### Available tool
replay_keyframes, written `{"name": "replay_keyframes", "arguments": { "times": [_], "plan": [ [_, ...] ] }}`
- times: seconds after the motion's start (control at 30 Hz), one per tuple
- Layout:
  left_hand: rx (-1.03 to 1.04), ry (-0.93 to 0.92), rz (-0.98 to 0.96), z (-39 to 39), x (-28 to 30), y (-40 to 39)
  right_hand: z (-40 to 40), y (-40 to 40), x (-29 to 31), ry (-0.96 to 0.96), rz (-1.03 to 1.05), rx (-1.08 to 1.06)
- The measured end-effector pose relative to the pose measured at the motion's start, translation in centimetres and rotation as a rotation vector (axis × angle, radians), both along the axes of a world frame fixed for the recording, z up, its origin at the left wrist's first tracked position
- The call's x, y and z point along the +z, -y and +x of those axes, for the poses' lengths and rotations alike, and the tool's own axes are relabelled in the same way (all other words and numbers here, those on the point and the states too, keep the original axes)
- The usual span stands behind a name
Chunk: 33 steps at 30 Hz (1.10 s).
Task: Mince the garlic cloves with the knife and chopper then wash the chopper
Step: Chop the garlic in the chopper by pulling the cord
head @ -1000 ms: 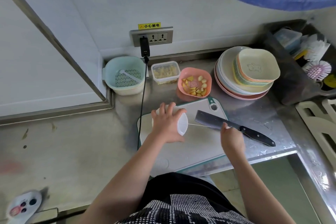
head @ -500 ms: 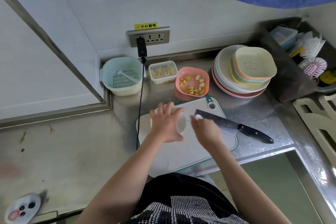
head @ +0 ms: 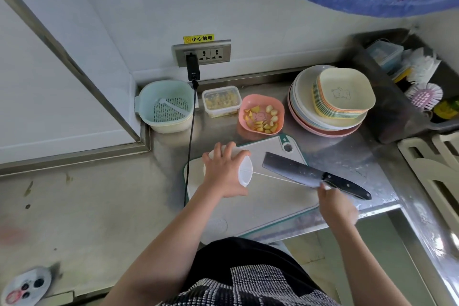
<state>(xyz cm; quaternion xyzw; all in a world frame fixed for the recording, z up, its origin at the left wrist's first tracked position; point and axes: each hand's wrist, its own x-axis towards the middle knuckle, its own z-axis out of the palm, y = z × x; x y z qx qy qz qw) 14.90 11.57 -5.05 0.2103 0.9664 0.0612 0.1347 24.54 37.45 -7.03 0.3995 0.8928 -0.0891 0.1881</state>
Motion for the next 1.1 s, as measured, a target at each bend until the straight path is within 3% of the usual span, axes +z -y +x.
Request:
{"name": "replay_keyframes", "arguments": {
  "times": [0.17, 0.23, 0.37, 0.47, 0.6, 0.9, 1.1],
  "plan": [
    [0.005, -0.001, 0.000, 0.1, 0.1, -0.1, -0.4, -0.1, 1.3, -0.011, -0.002, -0.088],
    [0.012, 0.002, -0.002, 0.1, 0.2, -0.2, -2.2, 2.6, 2.5, -0.051, -0.013, 0.071],
    [0.009, -0.004, -0.014, 0.1, 0.3, -0.2, -4.9, 10.9, 4.3, -0.138, -0.141, 0.582],
    [0.009, -0.020, -0.006, 0.1, 0.2, -0.2, -4.7, 12.6, 3.7, -0.136, -0.177, 0.711],
    [0.017, -0.003, 0.007, 0.1, 0.3, -0.2, -3.7, 8.8, 2.0, -0.137, -0.087, 0.574],
    [0.008, -0.021, 0.013, 0.0, 0.2, 0.0, 0.8, -0.7, -0.3, 0.087, 0.062, 0.155],
    [0.011, -0.031, 0.016, 0.0, 0.0, -0.1, -0.8, 1.8, 1.0, 0.056, 0.057, 0.142]
  ]
}}
